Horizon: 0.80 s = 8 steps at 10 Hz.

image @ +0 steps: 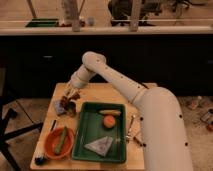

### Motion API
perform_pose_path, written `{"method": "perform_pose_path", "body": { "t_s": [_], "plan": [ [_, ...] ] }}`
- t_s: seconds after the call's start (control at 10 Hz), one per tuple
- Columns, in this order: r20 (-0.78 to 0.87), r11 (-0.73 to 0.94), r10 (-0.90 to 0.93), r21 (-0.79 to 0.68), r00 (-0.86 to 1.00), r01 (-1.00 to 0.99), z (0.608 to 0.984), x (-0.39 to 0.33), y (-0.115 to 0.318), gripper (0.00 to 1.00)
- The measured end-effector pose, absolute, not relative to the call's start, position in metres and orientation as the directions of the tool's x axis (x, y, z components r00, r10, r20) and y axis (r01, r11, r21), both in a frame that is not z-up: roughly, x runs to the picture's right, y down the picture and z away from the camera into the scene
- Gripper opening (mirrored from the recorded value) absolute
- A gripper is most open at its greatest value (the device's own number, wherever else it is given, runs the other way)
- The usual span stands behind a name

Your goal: Place grapes in metal cup

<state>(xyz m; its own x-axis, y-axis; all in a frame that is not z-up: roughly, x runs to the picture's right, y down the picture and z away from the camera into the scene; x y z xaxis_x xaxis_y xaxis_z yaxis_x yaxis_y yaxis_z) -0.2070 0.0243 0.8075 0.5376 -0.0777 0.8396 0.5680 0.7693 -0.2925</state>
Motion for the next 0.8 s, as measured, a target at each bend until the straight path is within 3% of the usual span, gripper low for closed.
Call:
{"method": "perform_pose_path", "body": {
  "t_s": [0.8],
  "plan": [
    [0.886, 0.647, -0.114, -0.277, 0.449, 0.711, 0.8021, -0.2131, 0.0348, 0.00]
  ]
}}
